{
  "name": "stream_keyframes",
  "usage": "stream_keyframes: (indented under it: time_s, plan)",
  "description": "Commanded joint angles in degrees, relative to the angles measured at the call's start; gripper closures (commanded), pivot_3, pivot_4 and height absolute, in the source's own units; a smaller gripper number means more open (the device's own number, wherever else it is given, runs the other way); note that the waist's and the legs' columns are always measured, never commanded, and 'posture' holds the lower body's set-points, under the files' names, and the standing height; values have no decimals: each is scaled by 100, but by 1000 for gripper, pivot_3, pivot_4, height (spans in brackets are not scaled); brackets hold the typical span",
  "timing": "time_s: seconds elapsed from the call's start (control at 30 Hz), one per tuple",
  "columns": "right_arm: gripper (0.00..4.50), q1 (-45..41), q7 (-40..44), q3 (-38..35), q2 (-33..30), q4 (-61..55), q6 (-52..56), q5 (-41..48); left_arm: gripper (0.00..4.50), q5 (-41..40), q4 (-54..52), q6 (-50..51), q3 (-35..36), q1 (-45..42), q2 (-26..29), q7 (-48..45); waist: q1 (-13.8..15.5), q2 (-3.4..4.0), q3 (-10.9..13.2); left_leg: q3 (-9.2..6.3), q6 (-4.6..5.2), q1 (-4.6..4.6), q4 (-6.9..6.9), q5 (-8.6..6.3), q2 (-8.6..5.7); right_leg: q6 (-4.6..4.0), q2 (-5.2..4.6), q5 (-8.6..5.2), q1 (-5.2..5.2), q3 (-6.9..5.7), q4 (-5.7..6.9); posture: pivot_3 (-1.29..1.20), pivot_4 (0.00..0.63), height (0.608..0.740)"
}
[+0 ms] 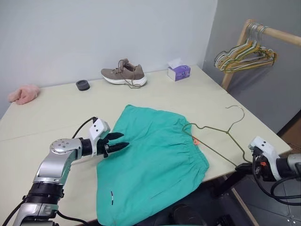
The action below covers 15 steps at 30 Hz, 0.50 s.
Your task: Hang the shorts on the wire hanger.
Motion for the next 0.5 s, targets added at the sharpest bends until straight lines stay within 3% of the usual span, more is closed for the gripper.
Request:
stream_keyframes:
  time_s: [0.03, 0.5]
  plan:
    - [4500, -66, -55, -170, -77, -15, 138, 136, 1919, -144, -437, -10, -68, -16, 99, -269, -16, 1, -1, 3, 0, 1, 0, 0, 0, 1, 0, 1, 0, 2, 0, -380, 0, 740]
    - [4500, -534, 47, 176, -155, 435, 557, 312, 1919, -113, -616, 83, -6, 6, 139, -189, 24, 3, 0, 1, 3, 0, -1, -2, 1, 2, 2, 1, -1, 2, -1, -352, 0, 740]
